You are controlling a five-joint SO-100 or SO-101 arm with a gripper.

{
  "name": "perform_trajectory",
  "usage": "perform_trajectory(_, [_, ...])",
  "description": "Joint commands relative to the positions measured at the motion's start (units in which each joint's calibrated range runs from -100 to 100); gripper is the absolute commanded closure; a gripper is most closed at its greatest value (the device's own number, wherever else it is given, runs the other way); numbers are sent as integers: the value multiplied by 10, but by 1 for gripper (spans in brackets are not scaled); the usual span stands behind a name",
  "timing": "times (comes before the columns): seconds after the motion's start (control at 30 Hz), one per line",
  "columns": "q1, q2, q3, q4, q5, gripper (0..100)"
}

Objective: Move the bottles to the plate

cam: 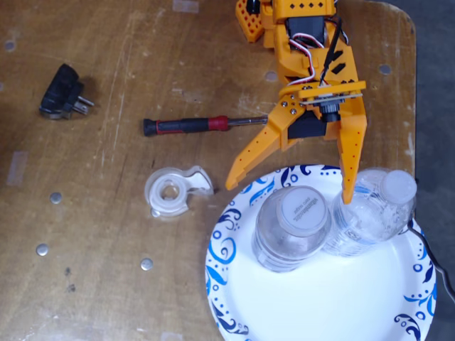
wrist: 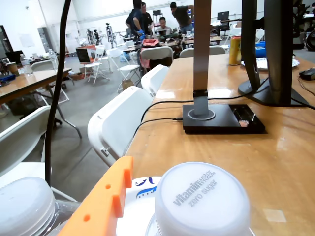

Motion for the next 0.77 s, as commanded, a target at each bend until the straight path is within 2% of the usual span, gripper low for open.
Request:
perform_trajectory(0.0, [5,-73,36,-2,-3,52])
perform_trajectory(0.13, [11,-143,108,-2,-4,57])
perform_trajectory(0.43, [96,-328,303,-11,-3,98])
perform_trajectory(0.73, [154,-528,448,2,1,99])
